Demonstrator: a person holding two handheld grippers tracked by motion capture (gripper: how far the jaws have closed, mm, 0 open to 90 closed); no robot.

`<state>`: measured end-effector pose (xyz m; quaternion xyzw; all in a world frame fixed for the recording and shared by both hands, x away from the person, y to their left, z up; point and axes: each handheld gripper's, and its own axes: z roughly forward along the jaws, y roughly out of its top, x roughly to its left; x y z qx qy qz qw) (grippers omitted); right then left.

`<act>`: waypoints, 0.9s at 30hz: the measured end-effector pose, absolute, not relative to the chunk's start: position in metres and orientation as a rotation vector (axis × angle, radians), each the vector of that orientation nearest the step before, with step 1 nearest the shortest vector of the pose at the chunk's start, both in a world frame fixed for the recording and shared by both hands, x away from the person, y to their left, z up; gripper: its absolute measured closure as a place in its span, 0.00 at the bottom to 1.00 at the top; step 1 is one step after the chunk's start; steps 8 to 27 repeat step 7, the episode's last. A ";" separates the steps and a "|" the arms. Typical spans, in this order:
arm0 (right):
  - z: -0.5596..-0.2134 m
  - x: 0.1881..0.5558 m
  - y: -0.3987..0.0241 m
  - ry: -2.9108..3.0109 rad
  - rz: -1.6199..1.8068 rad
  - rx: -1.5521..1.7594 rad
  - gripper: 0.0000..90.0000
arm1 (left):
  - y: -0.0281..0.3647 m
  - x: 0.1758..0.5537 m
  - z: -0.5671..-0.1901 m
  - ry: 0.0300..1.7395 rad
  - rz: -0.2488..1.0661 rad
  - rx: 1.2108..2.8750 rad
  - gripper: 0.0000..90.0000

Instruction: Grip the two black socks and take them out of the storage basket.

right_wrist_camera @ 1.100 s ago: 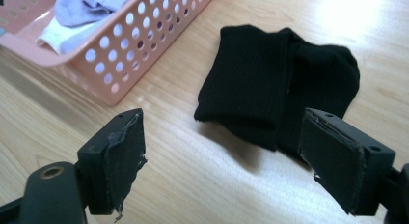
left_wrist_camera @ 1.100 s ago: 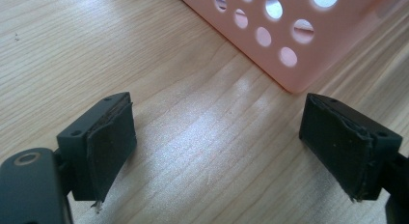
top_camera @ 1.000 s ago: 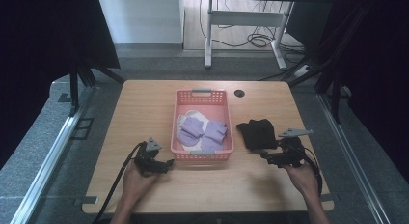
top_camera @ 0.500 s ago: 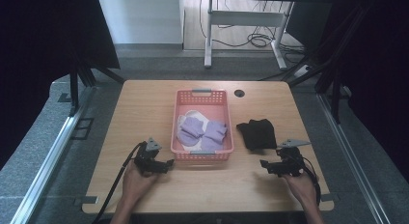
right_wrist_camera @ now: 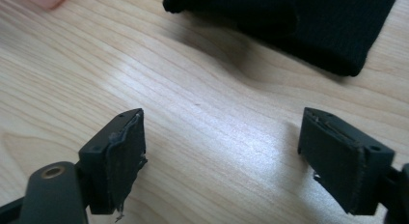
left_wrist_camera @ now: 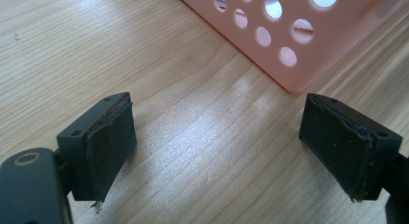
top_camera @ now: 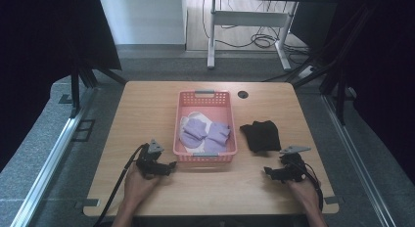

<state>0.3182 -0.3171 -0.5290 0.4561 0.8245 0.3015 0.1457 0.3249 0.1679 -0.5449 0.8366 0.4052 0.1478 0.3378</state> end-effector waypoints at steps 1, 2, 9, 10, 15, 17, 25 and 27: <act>-0.529 0.318 -0.317 2.372 0.866 1.311 0.19 | 0.168 0.325 -0.545 1.056 0.385 2.180 0.14; -0.529 0.318 -0.317 2.371 0.861 1.309 0.19 | 0.168 0.325 -0.545 1.056 0.385 2.179 0.14; -0.532 0.318 -0.316 2.355 0.850 1.287 0.16 | 0.168 0.325 -0.545 1.056 0.385 2.180 0.14; -0.532 0.318 -0.316 2.355 0.850 1.287 0.16 | 0.168 0.325 -0.545 1.056 0.385 2.180 0.14; -0.532 0.318 -0.316 2.355 0.850 1.287 0.16 | 0.168 0.325 -0.545 1.056 0.385 2.180 0.14; -0.532 0.318 -0.316 2.355 0.850 1.287 0.16 | 0.168 0.325 -0.545 1.056 0.385 2.180 0.14; -0.532 0.318 -0.316 2.355 0.850 1.287 0.16 | 0.168 0.325 -0.545 1.056 0.385 2.180 0.14; -0.532 0.318 -0.316 2.355 0.850 1.287 0.16 | 0.168 0.325 -0.545 1.056 0.385 2.180 0.14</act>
